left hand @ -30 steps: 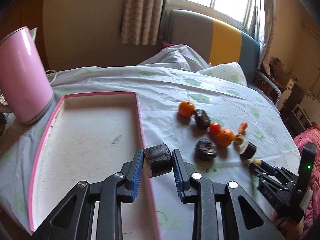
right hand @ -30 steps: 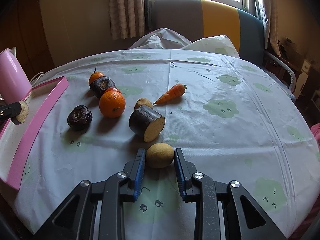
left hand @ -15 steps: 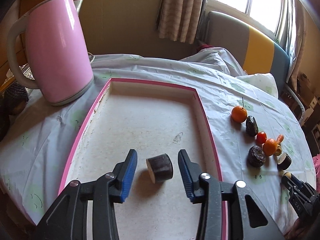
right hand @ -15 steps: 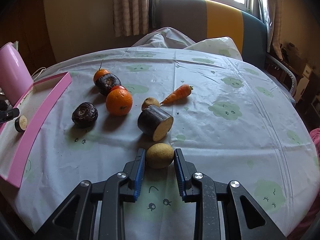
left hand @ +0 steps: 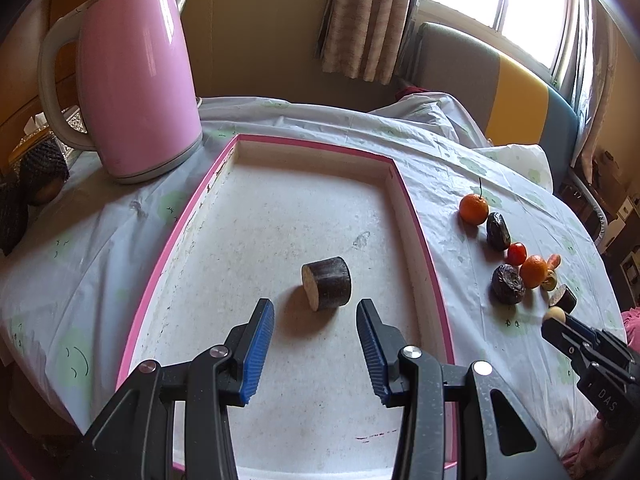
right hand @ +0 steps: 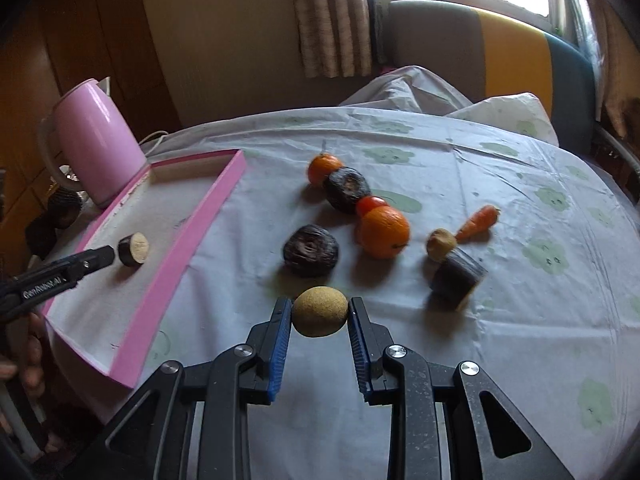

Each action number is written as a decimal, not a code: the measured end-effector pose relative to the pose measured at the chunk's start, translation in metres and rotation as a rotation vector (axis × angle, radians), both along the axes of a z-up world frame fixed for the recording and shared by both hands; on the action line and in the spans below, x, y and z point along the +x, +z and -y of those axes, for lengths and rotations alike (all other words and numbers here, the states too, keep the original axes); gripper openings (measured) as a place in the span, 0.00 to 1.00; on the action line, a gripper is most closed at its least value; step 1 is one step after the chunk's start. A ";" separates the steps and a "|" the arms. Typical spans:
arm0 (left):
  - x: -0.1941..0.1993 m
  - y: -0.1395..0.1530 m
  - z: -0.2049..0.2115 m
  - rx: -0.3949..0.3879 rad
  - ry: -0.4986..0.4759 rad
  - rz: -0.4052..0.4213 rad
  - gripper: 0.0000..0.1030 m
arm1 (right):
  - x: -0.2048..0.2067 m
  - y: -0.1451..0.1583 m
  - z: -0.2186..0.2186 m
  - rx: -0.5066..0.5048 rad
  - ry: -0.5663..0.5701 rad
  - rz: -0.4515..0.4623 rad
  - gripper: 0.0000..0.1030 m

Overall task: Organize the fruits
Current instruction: 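Carry the yellow potato into the tray and open the right gripper, then grasp the dark shrivelled round fruit with the left gripper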

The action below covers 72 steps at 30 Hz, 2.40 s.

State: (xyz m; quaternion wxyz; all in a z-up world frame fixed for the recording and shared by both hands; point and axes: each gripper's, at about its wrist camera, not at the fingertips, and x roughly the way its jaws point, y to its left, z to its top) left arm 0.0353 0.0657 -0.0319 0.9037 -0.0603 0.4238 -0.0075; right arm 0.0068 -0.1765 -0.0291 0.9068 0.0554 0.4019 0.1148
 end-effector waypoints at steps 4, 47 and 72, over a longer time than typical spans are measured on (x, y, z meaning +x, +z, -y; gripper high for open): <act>-0.005 0.003 -0.005 -0.006 0.007 0.009 0.42 | 0.006 0.013 -0.030 0.039 0.092 0.018 0.28; -0.023 0.017 -0.001 -0.027 -0.045 0.071 0.42 | -0.002 0.009 -0.060 0.011 0.039 0.031 0.53; -0.014 0.018 0.090 -0.027 -0.333 0.019 0.42 | -0.018 -0.014 0.073 -0.017 -0.322 -0.042 0.53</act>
